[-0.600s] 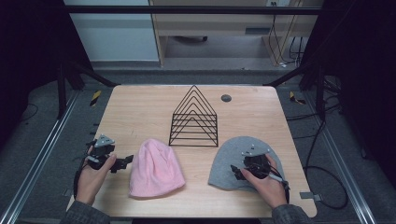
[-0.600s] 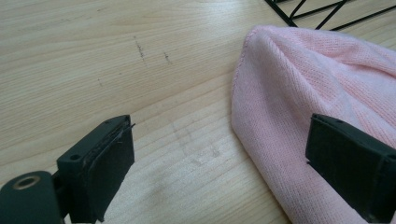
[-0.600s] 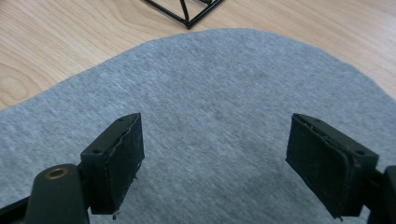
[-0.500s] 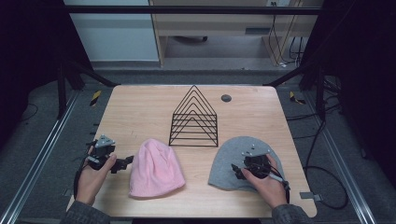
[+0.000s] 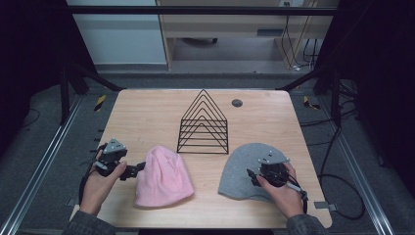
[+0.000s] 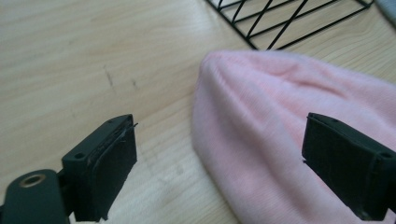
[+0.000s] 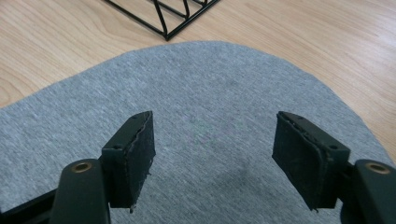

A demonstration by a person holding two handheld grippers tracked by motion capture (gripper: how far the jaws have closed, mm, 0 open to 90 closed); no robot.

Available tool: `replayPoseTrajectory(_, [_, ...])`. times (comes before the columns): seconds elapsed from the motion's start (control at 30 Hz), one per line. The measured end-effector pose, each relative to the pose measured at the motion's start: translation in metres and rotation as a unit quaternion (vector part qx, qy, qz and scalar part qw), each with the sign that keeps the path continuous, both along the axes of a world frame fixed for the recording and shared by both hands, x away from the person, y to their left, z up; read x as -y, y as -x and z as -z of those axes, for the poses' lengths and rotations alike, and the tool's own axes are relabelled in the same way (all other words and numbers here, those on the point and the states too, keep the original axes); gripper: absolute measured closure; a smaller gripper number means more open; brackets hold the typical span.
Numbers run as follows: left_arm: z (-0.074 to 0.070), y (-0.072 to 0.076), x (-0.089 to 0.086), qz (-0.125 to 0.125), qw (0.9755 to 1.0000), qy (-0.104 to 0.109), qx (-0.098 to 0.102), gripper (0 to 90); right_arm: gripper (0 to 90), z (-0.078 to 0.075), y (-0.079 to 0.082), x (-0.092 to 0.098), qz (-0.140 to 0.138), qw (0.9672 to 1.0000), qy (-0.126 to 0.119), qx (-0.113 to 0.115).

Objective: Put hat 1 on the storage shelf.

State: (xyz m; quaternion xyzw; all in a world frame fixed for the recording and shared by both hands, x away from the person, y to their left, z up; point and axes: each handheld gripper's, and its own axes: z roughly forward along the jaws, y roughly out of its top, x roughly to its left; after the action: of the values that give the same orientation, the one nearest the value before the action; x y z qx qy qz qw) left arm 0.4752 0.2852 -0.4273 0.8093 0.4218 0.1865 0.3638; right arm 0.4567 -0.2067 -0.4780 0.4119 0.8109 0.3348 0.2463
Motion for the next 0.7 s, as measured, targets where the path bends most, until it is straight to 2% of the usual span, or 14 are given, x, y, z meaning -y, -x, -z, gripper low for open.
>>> replayPoseTrajectory(0.07, [-0.009,-0.007,0.007,0.009,0.9999,-0.007,-0.003,13.1,30.3,-0.001,0.0,0.0,0.005,1.0,0.003,-0.002])
replayPoseTrajectory(0.17, [-0.018,-0.016,0.017,0.02,0.9991,-0.035,-0.007,14.3,26.6,-0.003,0.0,0.002,0.02,0.9998,0.001,-0.003])
replayPoseTrajectory(0.27, [-0.026,-0.03,0.025,0.034,0.9983,-0.036,-0.029,14.2,20.2,-0.005,0.001,0.003,0.024,0.9997,-0.005,-0.004])
replayPoseTrajectory(0.37, [-0.028,-0.045,0.031,0.035,0.9973,-0.042,-0.048,14.6,17.5,-0.006,0.002,0.005,0.03,0.9995,-0.007,-0.001])
replayPoseTrajectory(0.47, [-0.028,-0.054,0.034,0.037,0.9961,-0.053,-0.06,15.3,19.8,-0.006,0.003,0.007,0.032,0.9995,-0.005,-0.002])
replayPoseTrajectory(0.7, [-0.023,-0.067,0.035,0.028,0.9955,-0.046,-0.077,18.5,28.8,-0.004,0.003,0.01,0.037,0.9992,-0.005,-0.01])
